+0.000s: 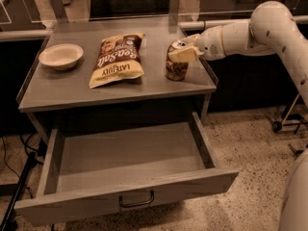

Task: Pick orange can from top drawer and place on counter

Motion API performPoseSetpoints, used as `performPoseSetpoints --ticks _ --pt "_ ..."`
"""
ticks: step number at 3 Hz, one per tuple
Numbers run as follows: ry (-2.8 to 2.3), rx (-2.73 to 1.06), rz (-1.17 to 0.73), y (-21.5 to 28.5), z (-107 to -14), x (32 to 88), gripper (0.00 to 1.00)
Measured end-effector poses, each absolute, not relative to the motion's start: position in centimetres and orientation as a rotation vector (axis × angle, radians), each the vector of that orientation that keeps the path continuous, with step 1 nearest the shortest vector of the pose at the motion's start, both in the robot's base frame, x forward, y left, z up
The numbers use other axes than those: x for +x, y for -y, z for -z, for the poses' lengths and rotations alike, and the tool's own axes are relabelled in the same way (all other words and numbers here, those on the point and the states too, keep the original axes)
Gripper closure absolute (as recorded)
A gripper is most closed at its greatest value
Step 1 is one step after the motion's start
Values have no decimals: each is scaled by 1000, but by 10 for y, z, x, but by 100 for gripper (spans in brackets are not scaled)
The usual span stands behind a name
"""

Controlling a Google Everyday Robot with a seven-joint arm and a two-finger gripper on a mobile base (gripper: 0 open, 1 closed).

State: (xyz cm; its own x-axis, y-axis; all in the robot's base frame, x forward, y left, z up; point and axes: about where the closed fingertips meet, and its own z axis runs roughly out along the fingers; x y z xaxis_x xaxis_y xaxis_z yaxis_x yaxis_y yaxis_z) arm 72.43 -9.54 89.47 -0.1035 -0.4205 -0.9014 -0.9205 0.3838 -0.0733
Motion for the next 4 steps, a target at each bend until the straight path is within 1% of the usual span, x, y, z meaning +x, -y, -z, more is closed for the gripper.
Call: performPoseSetpoints --ticks 3,4 --pt "-1701 -1192 -666 95 -895 724 11" --pt "-1701 -1192 -666 95 -895 724 0"
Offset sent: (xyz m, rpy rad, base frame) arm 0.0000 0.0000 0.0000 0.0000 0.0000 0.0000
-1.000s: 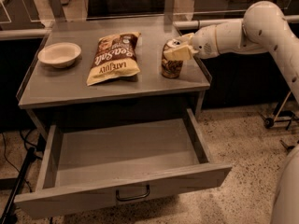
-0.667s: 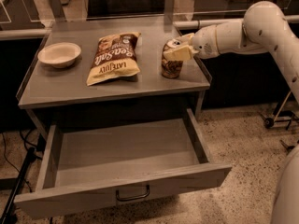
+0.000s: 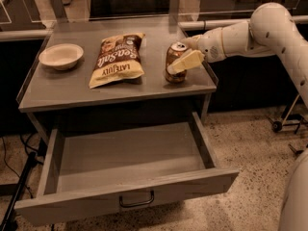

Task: Pick orange can from top drawer and place on counter

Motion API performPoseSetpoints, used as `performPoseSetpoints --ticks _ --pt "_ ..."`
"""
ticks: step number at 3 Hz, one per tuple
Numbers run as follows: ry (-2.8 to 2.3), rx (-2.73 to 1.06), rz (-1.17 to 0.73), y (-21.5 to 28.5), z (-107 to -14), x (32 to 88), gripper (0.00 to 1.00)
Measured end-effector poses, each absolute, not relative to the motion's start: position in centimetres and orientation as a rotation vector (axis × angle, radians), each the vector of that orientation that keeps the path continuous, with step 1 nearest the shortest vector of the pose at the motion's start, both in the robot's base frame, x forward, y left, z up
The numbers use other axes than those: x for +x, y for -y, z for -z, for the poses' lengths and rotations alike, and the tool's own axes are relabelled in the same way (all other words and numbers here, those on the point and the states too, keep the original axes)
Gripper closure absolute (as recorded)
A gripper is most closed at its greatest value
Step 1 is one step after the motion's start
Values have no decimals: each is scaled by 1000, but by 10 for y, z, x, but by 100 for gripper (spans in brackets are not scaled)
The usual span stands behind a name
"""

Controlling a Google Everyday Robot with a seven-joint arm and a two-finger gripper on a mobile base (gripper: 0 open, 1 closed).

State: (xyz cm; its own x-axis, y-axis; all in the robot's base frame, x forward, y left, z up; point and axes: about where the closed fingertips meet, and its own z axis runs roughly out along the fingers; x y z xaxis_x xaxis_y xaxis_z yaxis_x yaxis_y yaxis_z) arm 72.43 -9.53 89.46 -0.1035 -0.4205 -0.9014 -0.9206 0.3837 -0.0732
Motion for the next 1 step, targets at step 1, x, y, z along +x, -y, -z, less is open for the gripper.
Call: performPoseSetpoints --ticks 1 --pt "-1701 -1192 -666 95 -895 724 0"
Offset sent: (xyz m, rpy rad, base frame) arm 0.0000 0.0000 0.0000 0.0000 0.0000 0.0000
